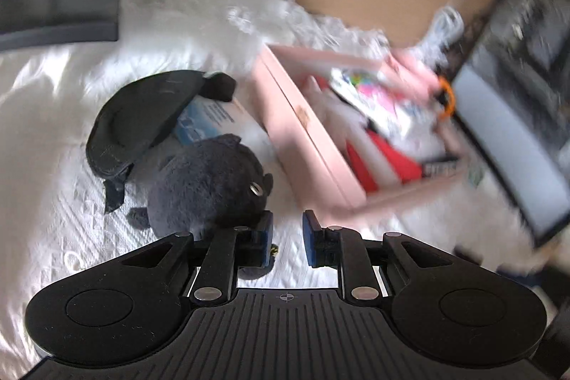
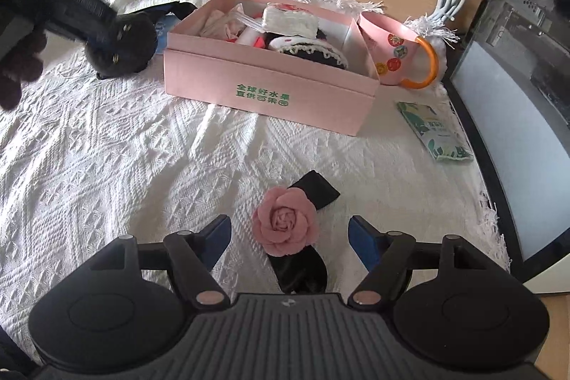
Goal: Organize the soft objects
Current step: 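Grasp the black plush bear with the left gripper, then lift the black plush bear off the bedspread with the left gripper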
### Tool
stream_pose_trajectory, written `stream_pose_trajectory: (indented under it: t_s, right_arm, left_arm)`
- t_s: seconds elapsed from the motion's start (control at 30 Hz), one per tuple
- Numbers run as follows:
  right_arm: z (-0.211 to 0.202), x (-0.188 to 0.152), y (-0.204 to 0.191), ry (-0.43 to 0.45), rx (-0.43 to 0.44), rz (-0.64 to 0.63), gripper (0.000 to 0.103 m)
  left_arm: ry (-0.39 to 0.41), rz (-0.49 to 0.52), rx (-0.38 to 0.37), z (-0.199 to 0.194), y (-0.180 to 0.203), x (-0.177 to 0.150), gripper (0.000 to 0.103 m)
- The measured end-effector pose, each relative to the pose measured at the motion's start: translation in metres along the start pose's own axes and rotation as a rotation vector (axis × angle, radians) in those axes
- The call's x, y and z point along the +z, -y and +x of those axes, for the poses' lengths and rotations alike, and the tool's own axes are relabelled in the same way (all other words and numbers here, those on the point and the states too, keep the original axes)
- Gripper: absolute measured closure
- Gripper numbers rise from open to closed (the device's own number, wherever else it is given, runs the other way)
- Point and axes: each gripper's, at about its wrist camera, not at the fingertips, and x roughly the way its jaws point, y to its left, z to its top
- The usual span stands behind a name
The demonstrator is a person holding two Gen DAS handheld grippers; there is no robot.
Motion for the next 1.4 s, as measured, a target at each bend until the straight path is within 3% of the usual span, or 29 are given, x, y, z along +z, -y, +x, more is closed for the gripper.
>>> stream_pose_trajectory:
  t_s: [0.07,0.17,0.27,0.5,0.57,0.63,0.7,0.8,0.93,1.07,1.17,1.3,1.4]
  right_arm:
    - [-0.001,-0.001,0.001,0.002,-0.006,0.001,0.030]
    - [-0.002,-0.002,0.002,0.006,-0.016,0.000,0.030]
    - [-0.002,-0.004,0.004,0.001,-0.017,0.004,0.030]
    - [0.002,-0.005,0.002,-0.010,-0.008,0.001,0.030]
    - [0.003,-0.004,0.000,-0.011,-0.008,-0.004,0.030]
    - [0.003,-0.004,0.000,-0.013,-0.007,-0.005,0.030]
    - [0.005,-0.005,0.001,-0.020,-0.006,-0.002,0.029]
    - [0.007,-0.005,0.002,-0.027,-0.004,0.005,0.028]
    - [0.007,-0.004,0.001,-0.025,-0.003,-0.005,0.028]
    - [0.007,-0.004,0.000,-0.024,-0.002,-0.010,0.027]
    - [0.007,-0.005,0.000,-0.025,-0.003,-0.008,0.026]
    - [0.006,-0.006,0.001,-0.026,-0.004,-0.006,0.025]
    - [0.006,-0.006,0.002,-0.028,-0.005,0.000,0.025]
  left_arm:
    - [0.086,0.018,0.032,-0.012,0.002,-0.009,0.082]
    - [0.272,-0.037,0.135,-0.041,-0.009,-0.012,0.082]
    - [0.347,-0.128,0.192,-0.057,-0.030,-0.004,0.082]
    - [0.165,-0.147,0.159,-0.015,-0.072,0.026,0.082]
    - [0.140,-0.163,0.089,-0.009,-0.078,0.025,0.081]
    - [0.092,-0.159,-0.033,-0.010,-0.079,0.024,0.080]
    - [0.070,-0.080,-0.089,-0.011,-0.071,0.022,0.080]
    - [0.046,0.051,-0.063,-0.016,-0.057,0.022,0.080]
    - [0.004,0.098,-0.083,-0.017,-0.050,0.024,0.080]
    - [0.005,0.124,-0.026,-0.012,-0.045,0.027,0.080]
    - [-0.037,0.134,-0.069,-0.015,-0.040,0.030,0.079]
    - [-0.094,0.175,-0.187,-0.017,-0.032,0.027,0.079]
    - [-0.065,0.238,-0.160,-0.017,-0.021,0.022,0.082]
